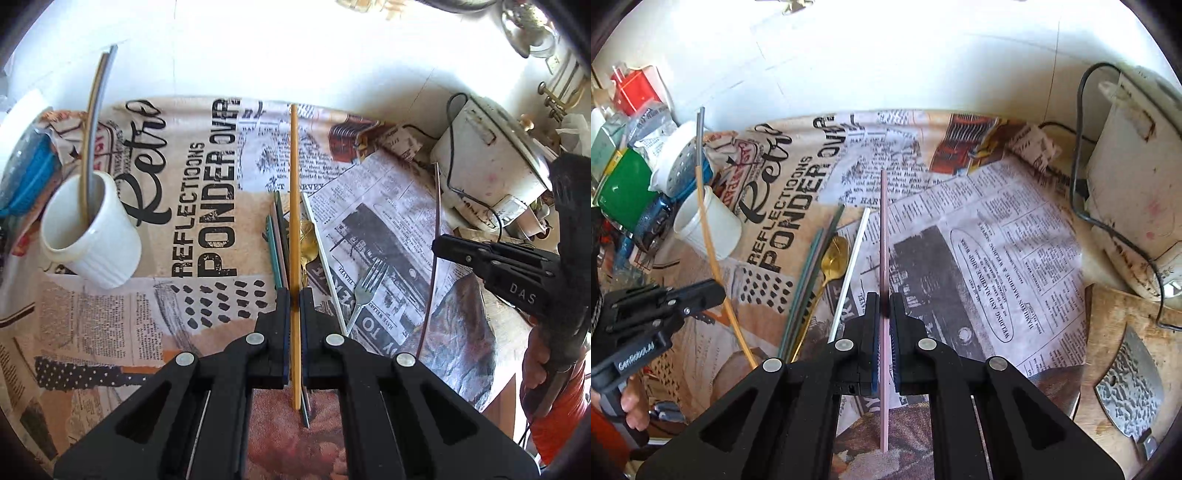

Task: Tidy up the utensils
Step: 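Carry the yellow stick with the left tool into the white cup while the right tool inserts the pink chopstick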

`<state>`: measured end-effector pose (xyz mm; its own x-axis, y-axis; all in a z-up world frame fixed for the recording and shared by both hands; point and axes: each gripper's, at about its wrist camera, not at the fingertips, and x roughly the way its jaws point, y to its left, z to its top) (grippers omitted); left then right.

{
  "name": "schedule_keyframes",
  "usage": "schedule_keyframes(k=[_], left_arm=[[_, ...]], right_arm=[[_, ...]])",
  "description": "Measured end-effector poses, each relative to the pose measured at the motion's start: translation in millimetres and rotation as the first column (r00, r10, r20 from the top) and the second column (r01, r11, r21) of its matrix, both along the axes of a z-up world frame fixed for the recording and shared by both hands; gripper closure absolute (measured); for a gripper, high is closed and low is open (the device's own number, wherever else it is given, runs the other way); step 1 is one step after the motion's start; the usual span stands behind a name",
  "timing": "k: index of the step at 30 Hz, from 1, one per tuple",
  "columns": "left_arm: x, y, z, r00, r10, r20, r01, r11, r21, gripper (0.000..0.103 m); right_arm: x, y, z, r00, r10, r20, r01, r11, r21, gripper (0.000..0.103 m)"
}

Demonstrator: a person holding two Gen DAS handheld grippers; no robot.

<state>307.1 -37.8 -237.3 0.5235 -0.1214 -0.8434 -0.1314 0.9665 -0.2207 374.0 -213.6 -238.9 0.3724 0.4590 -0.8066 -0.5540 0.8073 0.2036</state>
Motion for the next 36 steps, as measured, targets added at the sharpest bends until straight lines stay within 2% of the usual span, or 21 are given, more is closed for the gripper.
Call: schedule_keyframes(k=[10, 21, 36], left_arm=[[-20, -3, 39, 0.993, 0.007, 0.120, -0.013, 0.999, 0.048, 0.100], [-28, 3, 82, 0.973, 0.016, 0.232, -0.037, 0.996, 0.087, 0.101], [-44, 51, 126, 0.938, 0.092, 0.333, -0.128, 0.988, 0.089, 0.101]], right_arm=[[-21, 10, 22, 0.998, 0.012, 0.063, -0.015, 0.999, 0.050, 0.098], [-30, 21, 60, 0.990, 0.004, 0.142, -0.021, 0.993, 0.115, 0.098], [-48, 62, 111, 0.966, 0.062, 0.250, -0.110, 0.977, 0.181, 0.098]])
